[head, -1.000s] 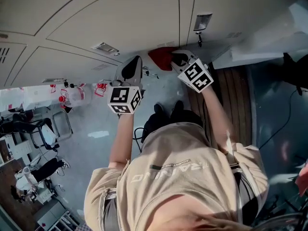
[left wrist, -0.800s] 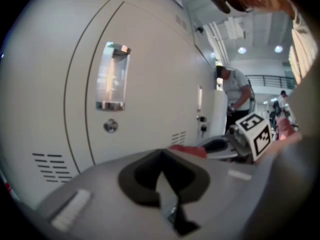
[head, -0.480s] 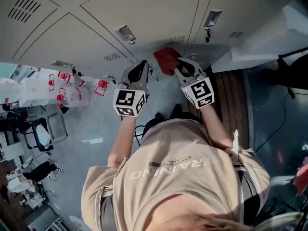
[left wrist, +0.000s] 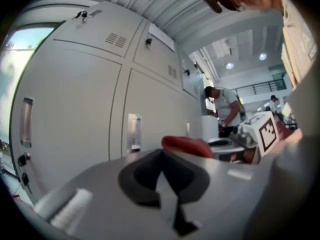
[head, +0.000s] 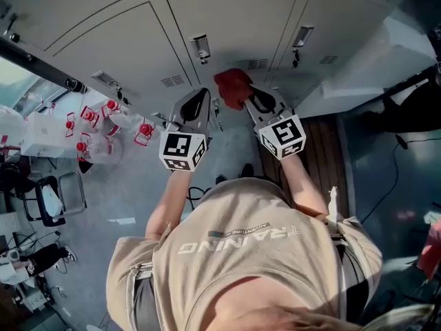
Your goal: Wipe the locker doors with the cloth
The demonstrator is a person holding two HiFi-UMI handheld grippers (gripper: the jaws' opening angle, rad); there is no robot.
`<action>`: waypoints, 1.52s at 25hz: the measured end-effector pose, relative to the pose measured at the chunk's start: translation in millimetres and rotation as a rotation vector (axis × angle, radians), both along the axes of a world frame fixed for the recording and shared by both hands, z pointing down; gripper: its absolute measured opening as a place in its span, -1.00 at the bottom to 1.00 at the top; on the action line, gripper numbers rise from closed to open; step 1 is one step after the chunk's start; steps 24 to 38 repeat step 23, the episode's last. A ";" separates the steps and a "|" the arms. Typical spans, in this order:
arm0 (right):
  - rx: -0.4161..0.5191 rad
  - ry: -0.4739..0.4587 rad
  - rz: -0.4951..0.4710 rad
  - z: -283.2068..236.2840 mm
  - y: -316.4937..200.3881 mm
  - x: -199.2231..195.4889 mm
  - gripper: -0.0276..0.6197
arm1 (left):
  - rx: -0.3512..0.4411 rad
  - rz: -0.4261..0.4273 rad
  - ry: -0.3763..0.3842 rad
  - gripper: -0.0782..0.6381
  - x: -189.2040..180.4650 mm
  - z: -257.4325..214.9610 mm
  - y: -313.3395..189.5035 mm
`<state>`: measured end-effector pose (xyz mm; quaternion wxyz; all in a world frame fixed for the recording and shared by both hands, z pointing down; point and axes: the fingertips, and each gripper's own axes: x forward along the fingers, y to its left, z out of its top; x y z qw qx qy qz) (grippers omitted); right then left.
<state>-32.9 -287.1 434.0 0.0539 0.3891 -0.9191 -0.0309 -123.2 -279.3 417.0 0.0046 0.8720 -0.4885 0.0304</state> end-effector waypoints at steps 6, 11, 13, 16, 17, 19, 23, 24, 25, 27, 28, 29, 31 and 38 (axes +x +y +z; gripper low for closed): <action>-0.005 -0.022 0.049 3.1 14.6 -4.6 -0.78 | -0.011 0.036 0.042 -0.77 -3.0 8.5 28.9; -0.024 -0.056 0.074 9.0 27.6 -7.3 -0.78 | -0.046 0.044 0.072 -0.77 -13.5 22.0 40.4; -0.011 -0.055 0.095 8.0 28.6 -6.5 -0.78 | -0.036 0.043 0.071 -0.77 -18.9 20.6 39.5; -0.004 -0.061 0.123 7.3 33.2 -8.3 -0.78 | -0.031 0.051 0.069 -0.77 -26.3 17.7 41.9; 0.001 -0.059 0.130 6.3 35.6 -9.7 -0.78 | -0.031 0.057 0.069 -0.77 -27.9 17.2 42.7; 0.014 -0.040 0.137 4.5 41.7 -12.7 -0.78 | -0.031 0.066 0.076 -0.77 -28.9 17.3 45.3; 0.045 -0.012 0.127 -0.7 47.4 -23.2 -0.78 | -0.009 0.069 0.076 -0.77 -31.3 15.9 45.9; 0.045 -0.012 0.127 -0.7 47.4 -23.2 -0.78 | -0.009 0.069 0.076 -0.77 -31.3 15.9 45.9; 0.045 -0.012 0.127 -0.7 47.4 -23.2 -0.78 | -0.009 0.069 0.076 -0.77 -31.3 15.9 45.9; 0.045 -0.012 0.127 -0.7 47.4 -23.2 -0.78 | -0.009 0.069 0.076 -0.77 -31.3 15.9 45.9; 0.045 -0.012 0.127 -0.7 47.4 -23.2 -0.78 | -0.009 0.069 0.076 -0.77 -31.3 15.9 45.9; 0.045 -0.012 0.127 -0.7 47.4 -23.2 -0.78 | -0.009 0.069 0.076 -0.77 -31.3 15.9 45.9; 0.045 -0.012 0.127 -0.7 47.4 -23.2 -0.78 | -0.009 0.069 0.076 -0.77 -31.3 15.9 45.9; 0.045 -0.012 0.127 -0.7 47.4 -23.2 -0.78 | -0.009 0.069 0.076 -0.77 -31.3 15.9 45.9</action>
